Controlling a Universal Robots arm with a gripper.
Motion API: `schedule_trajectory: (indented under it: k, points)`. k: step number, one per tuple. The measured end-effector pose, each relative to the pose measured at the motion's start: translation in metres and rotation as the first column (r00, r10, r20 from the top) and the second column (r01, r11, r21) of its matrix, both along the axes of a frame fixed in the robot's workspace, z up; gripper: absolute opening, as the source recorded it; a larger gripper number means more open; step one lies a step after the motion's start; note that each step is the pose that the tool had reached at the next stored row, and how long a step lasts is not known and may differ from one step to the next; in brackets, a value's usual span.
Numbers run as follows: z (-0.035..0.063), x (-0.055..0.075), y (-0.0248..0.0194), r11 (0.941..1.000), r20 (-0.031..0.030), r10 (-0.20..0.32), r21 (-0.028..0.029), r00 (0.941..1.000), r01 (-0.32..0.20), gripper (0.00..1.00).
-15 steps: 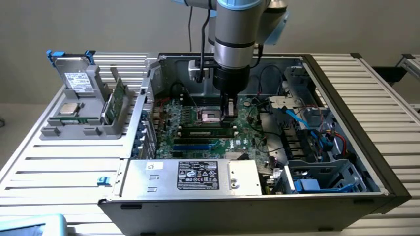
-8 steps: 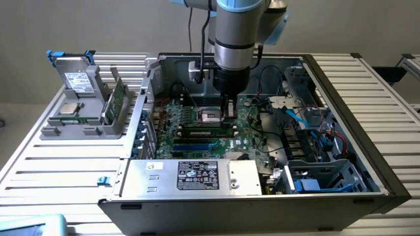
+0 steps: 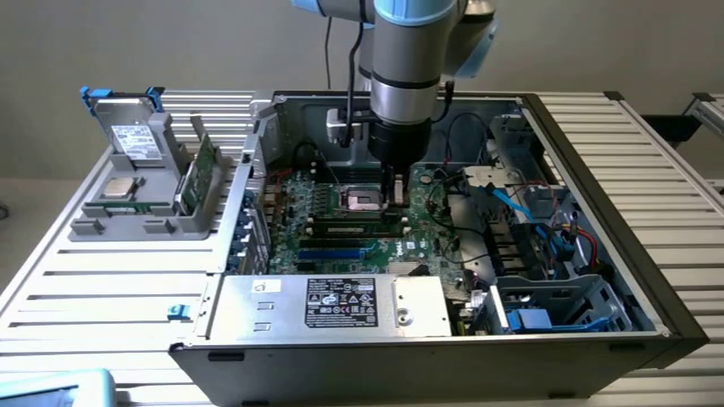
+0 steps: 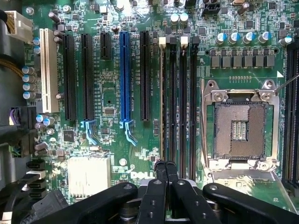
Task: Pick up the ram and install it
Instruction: 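Press down the ram until it locks into place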
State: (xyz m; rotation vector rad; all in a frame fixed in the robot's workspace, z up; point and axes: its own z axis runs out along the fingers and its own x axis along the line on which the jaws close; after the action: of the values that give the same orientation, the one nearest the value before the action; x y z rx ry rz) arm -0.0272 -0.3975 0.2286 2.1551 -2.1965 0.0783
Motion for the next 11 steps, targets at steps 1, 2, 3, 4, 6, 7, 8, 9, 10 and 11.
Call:
schedule_trajectory:
  k: [1,2,3,4,6,7,8,9,10,11]
  points:
    - [-0.0007,0.0000,0.0000,1.0000,-0.0001,0.000,-0.0009,1.0000,0.000,0.11]
    - [-0.0012,0.0000,-0.0001,1.0000,-0.0001,0.000,-0.0015,1.0000,0.000,0.11]
    - [-0.0020,0.0001,0.0000,1.0000,0.0001,0.000,-0.0016,1.0000,0.000,0.11]
    - [-0.0027,0.0000,0.0000,1.0000,0.0001,0.000,-0.0023,1.0000,0.000,0.11]
    - [-0.0035,0.0000,0.0000,1.0000,0.0000,0.000,-0.0037,1.0000,0.000,0.11]
    - [-0.0032,-0.0001,0.0000,1.0000,0.0001,0.000,-0.0038,1.0000,0.000,0.11]
    - [-0.0017,-0.0006,0.0002,1.0000,0.0007,0.000,-0.0021,1.0000,0.000,0.11]
    - [0.0004,-0.0014,0.0003,1.0000,0.0005,0.000,-0.0020,1.0000,0.000,0.11]
    - [0.0020,-0.0028,0.0001,1.0000,-0.0003,0.000,-0.0030,1.0000,0.000,0.11]
    - [0.0031,-0.0049,0.0001,1.0000,-0.0006,0.000,-0.0031,1.0000,0.000,0.11]
